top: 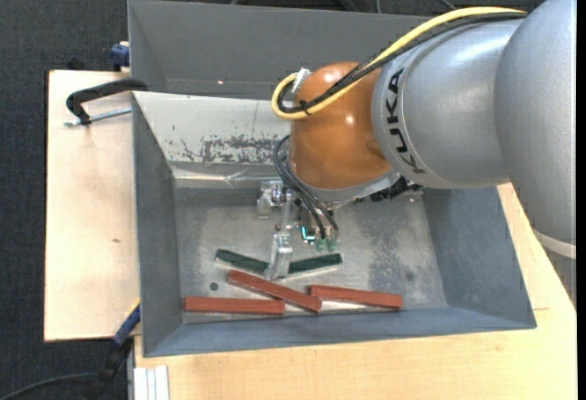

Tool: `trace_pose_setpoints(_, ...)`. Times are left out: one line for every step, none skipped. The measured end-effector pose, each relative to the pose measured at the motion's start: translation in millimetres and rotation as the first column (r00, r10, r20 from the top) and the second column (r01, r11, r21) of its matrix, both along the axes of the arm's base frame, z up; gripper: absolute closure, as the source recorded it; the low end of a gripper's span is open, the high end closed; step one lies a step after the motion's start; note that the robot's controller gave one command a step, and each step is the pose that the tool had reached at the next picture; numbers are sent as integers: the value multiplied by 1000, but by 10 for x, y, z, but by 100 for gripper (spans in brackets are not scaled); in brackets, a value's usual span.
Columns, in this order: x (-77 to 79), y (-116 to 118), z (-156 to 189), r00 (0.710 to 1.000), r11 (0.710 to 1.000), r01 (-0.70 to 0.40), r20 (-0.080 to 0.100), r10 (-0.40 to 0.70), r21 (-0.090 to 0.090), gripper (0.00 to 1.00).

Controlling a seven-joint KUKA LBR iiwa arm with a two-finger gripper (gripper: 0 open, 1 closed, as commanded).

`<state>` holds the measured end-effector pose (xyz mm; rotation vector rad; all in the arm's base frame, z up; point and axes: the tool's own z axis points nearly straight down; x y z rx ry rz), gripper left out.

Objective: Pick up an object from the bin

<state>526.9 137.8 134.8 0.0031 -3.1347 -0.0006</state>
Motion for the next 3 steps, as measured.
trace_pose_setpoints(-133, 255, -679, 997, 997, 74, -1, -74, -1, 0)
trace_pose_setpoints(-98, 246, -622, 997, 997, 77, 9, -77, 3, 100)
trace_pose_setpoints(-18, 268, 691, 998, 998, 62, 20, -62, 5, 100)
